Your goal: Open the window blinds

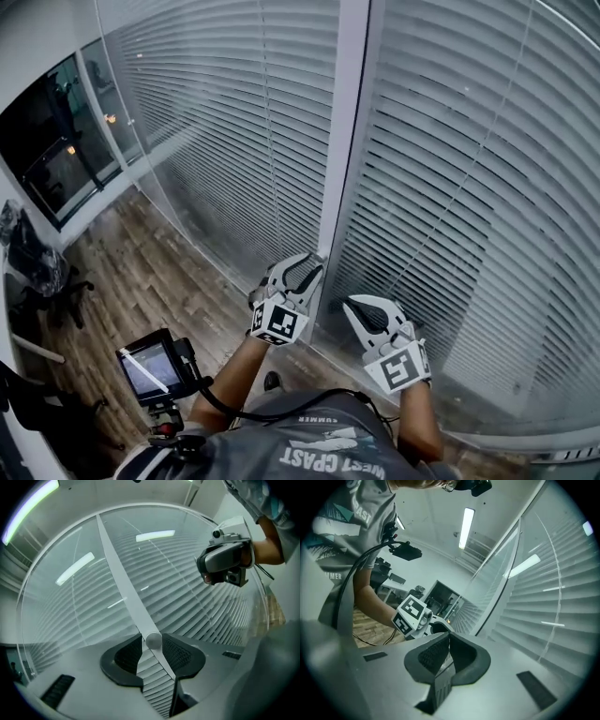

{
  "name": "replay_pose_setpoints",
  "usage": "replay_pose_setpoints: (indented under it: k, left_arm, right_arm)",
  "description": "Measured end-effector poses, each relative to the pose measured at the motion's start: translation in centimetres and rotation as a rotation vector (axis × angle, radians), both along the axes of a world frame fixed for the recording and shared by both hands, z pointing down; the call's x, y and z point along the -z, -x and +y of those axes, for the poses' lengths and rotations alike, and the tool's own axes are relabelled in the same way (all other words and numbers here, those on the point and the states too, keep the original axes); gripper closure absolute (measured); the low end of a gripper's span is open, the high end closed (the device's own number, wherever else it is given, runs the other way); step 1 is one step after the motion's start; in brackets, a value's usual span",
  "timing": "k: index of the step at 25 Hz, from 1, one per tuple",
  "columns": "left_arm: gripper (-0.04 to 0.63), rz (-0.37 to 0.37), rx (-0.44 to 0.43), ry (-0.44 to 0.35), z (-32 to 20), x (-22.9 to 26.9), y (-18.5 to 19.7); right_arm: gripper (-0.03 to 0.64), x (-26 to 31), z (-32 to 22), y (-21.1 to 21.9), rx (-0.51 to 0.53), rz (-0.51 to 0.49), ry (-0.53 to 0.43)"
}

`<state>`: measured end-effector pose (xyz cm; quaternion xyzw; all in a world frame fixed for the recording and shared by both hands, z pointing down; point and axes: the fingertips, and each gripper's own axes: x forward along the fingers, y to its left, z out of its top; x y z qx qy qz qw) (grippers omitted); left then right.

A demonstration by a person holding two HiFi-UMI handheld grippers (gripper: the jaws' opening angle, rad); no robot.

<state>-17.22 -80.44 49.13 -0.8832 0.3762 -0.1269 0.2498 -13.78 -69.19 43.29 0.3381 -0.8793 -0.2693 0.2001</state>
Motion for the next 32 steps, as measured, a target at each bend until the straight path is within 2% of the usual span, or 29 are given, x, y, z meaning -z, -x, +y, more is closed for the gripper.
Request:
replay_pose_setpoints:
  k: [4,7,9,13,15,17,18,23,26,29,31,32]
  left_arm:
    - [0.471,-0.065,-0.019,-0.081,0.6,1.0,-1.0]
    - [0.471,-0.164,-0.013,-0.166,1.2,0.2,-1.4]
    - [0.448,-0.213,0.002,-0.193,1.4,-0.2,-1.6]
    - [0.447,-0.228,0.026,-0.203,1.0,0.5,-1.9]
    - [0.462,-0.201,0.025,-0.187,0.9,1.1,-1.9]
    - [0.468,-0.108,0.013,-0.111,0.9,1.2,-1.7]
    - [0.468,-0.032,0.001,-0.047,0.9,1.1,-1.6]
    - [0.468,0.473,-0.113,0.352,0.4,1.6,-0.9]
    - [0.466,0.705,-0.187,0.571,-0.1,1.2,-0.6]
    - [0.465,0.850,-0.233,0.698,-0.6,0.9,-0.3]
    - [0.465,0.872,-0.245,0.723,-0.7,0.8,-0.1]
    - [0.465,0.853,-0.240,0.709,-0.7,0.8,-0.2]
  right_arm:
    - [0.612,0.9,0.2,-0.3,-0.025,0.009,0.004]
    - [0.612,0.3,0.4,-0.3,-0.026,0.011,0.003]
    - [0.612,-0.1,0.4,-0.2,-0.026,0.012,0.006]
    - [0.612,-0.1,0.5,0.0,-0.024,0.015,0.014]
    - [0.612,0.3,0.7,-0.3,-0.026,0.021,0.017]
    - [0.612,0.4,0.9,-0.6,-0.022,0.016,0.020]
    - [0.612,0.4,1.0,-0.6,-0.020,0.012,0.022]
    - [0.612,0.0,1.0,-0.3,-0.014,0.026,0.028]
    - [0.612,-0.2,0.6,-0.1,-0.005,0.023,0.026]
    - [0.612,-0.5,0.2,0.1,0.003,0.021,0.027]
    - [0.612,-0.8,0.1,0.3,0.008,0.023,0.029]
    - [0.612,-0.9,0.0,0.4,0.011,0.022,0.030]
